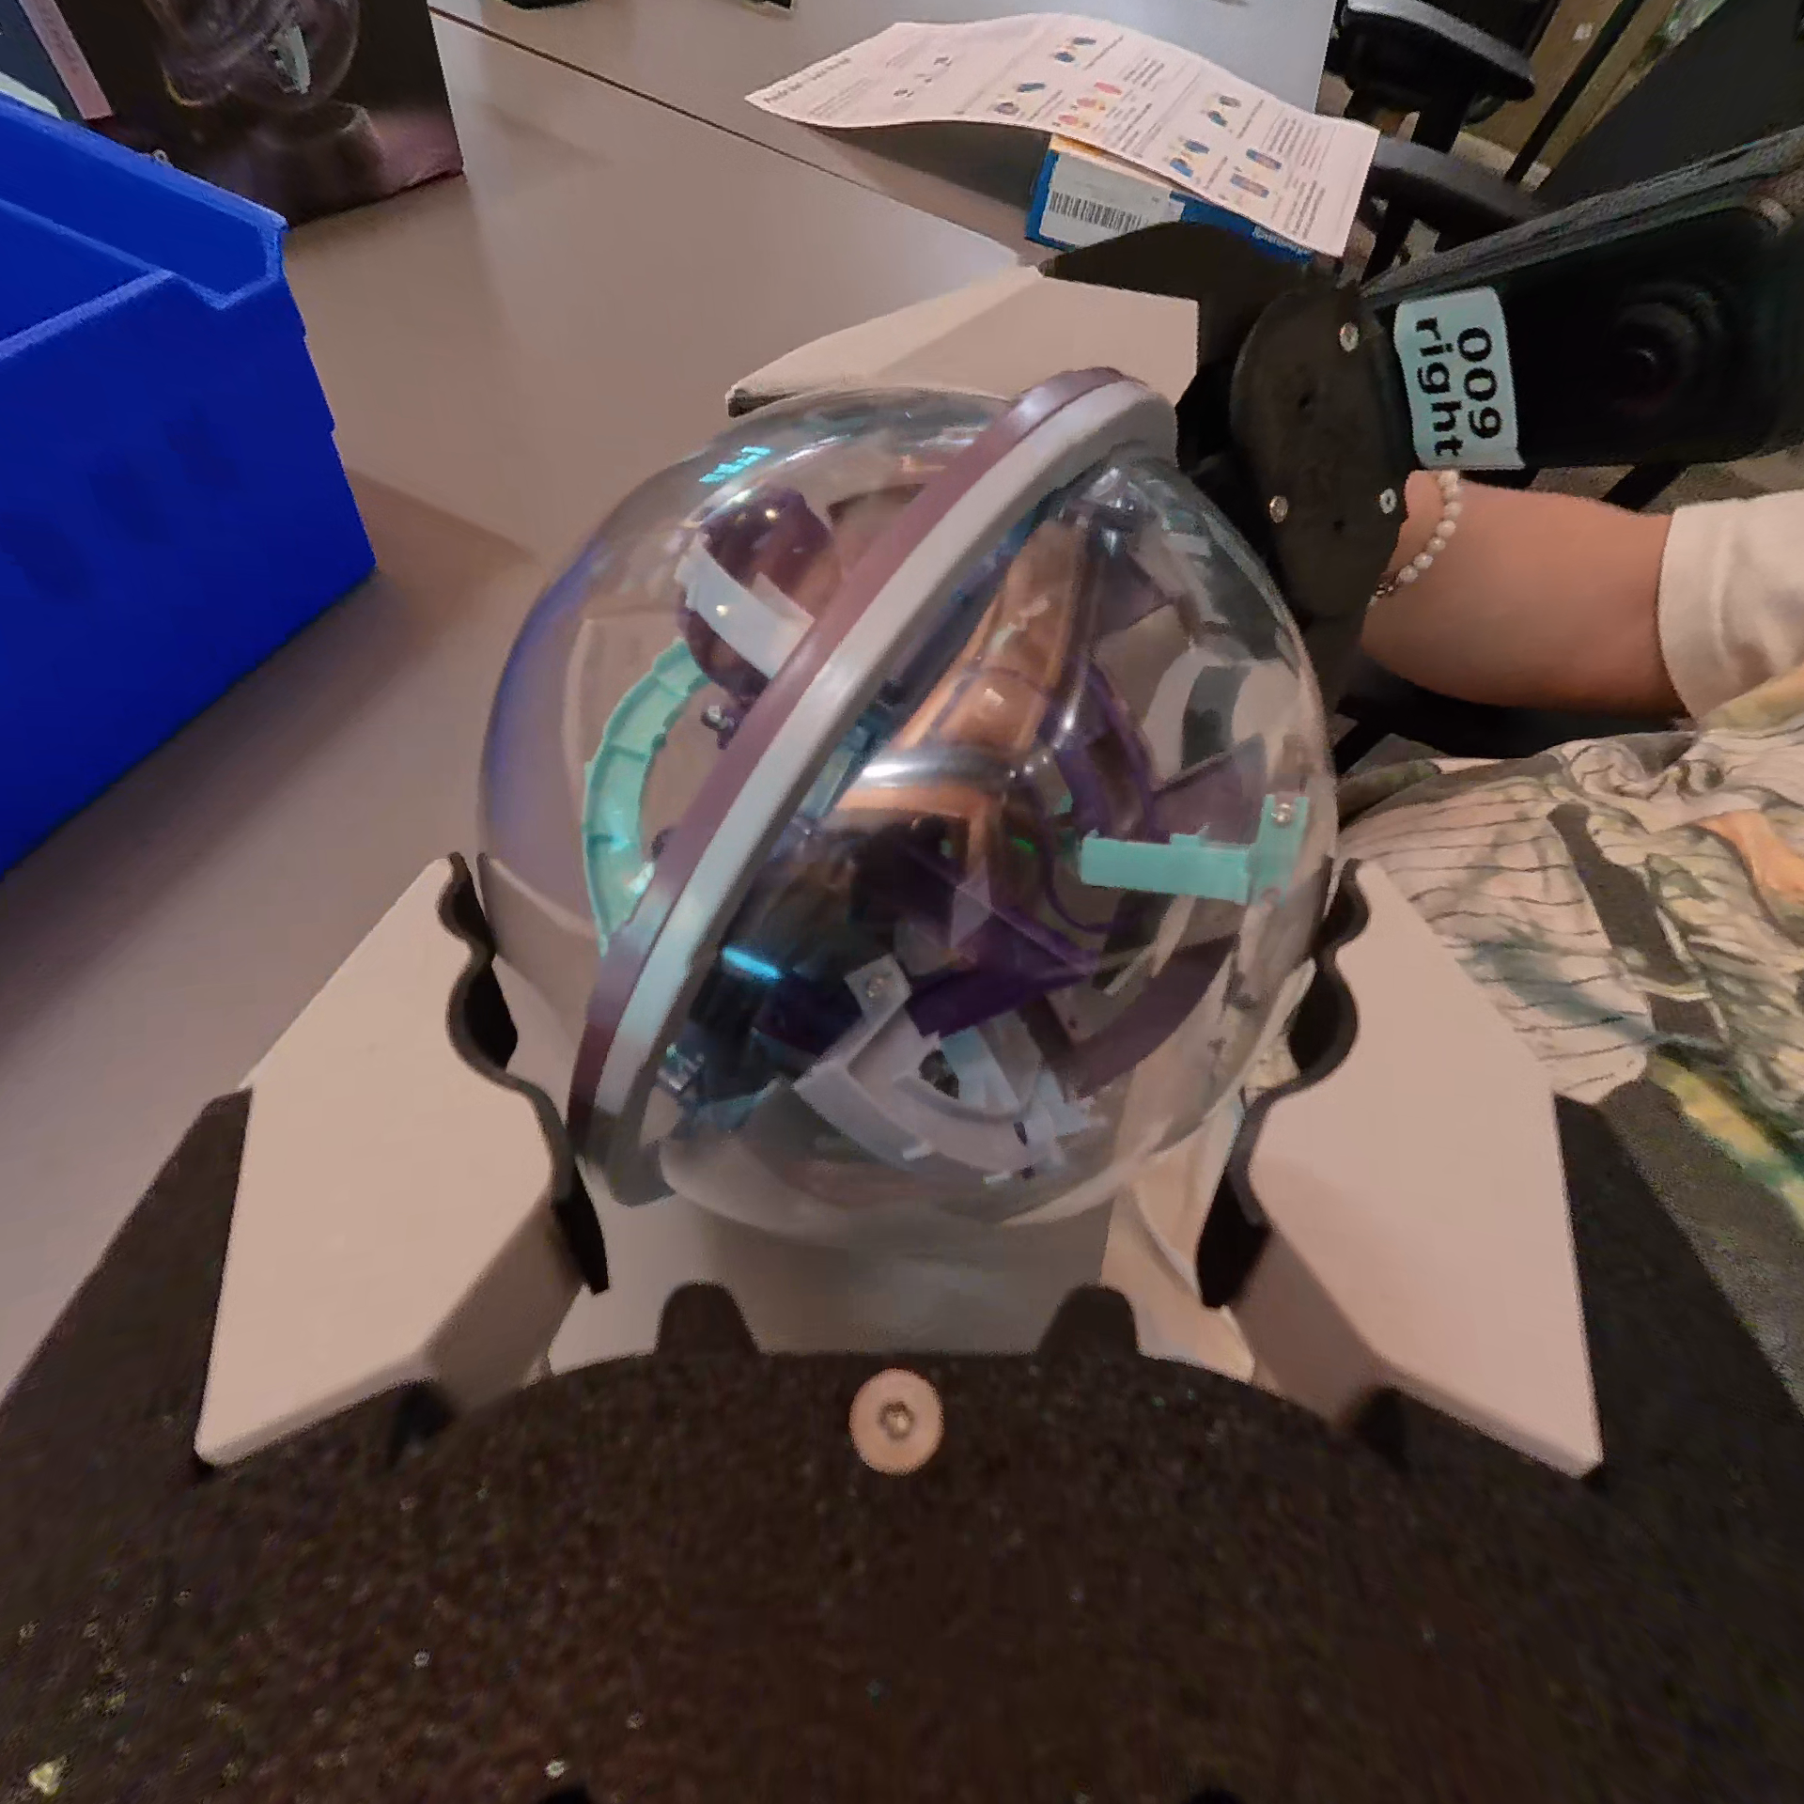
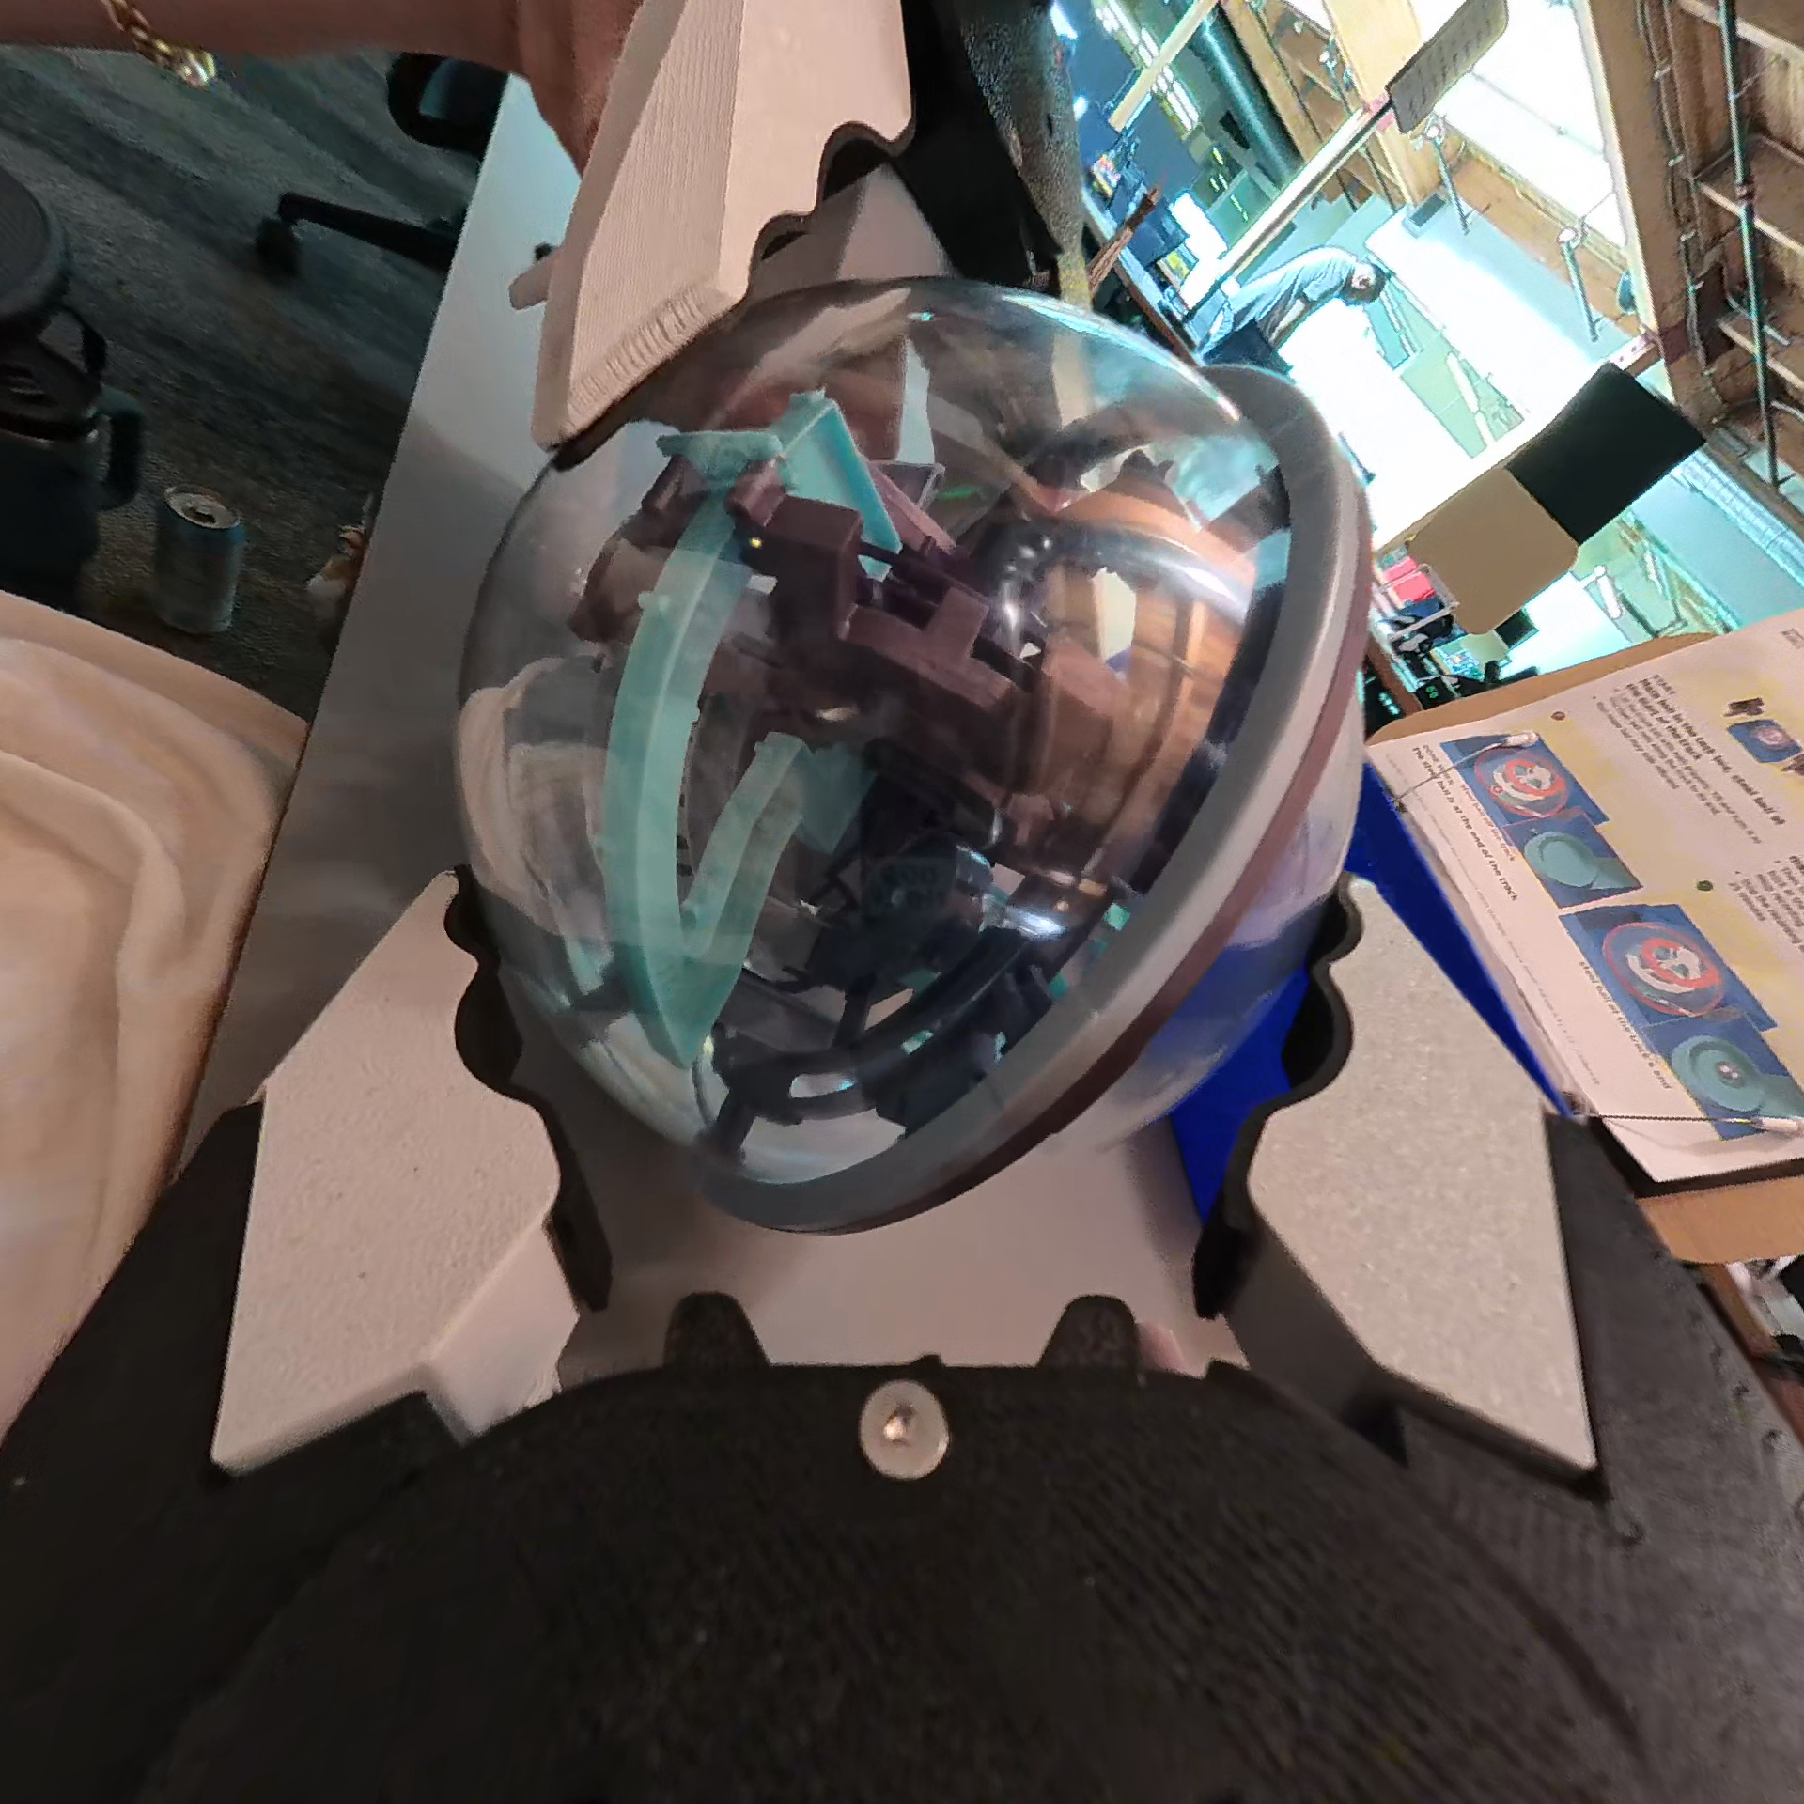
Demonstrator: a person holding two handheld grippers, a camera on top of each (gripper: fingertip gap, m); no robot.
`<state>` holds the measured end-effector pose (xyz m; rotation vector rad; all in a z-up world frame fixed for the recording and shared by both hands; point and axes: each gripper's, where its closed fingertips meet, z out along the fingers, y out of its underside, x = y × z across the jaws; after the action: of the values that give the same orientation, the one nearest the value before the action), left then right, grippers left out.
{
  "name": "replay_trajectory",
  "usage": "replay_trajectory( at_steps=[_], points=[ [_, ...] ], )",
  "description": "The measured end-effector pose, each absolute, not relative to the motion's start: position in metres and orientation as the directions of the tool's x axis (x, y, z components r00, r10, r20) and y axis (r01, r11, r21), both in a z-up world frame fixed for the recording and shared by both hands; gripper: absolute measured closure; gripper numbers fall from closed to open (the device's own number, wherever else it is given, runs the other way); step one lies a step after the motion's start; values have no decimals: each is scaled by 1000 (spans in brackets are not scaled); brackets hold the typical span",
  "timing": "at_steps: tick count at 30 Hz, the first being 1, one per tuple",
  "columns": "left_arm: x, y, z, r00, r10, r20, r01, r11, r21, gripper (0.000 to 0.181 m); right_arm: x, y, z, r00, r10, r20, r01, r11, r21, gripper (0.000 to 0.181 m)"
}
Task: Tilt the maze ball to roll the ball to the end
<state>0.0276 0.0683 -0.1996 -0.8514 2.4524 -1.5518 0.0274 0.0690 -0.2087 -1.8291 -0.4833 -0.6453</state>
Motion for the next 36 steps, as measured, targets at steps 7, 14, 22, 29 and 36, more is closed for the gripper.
replay_trajectory(
  at_steps=[7,14,22,29,36],
  points=[
    [26,72,-202,-852,-515,99,-335,389,-858,24,28,72,-209,711,-3,704,661,-340,-669,24],
    [24,70,-202,-869,-491,61,-295,415,-861,24,18,62,-203,763,59,644,629,-299,-718,32],
    [24,57,-197,-890,-455,0,-220,429,-876,23,23,36,-202,751,157,641,653,-320,-686,51],
    [18,48,-207,-923,-374,-93,-123,515,-848,24,13,36,-197,829,195,524,559,-238,-795,40],
    [21,42,-212,-923,-368,-115,-107,529,-842,26,15,36,-201,856,192,480,516,-260,-816,29]
  ],
)
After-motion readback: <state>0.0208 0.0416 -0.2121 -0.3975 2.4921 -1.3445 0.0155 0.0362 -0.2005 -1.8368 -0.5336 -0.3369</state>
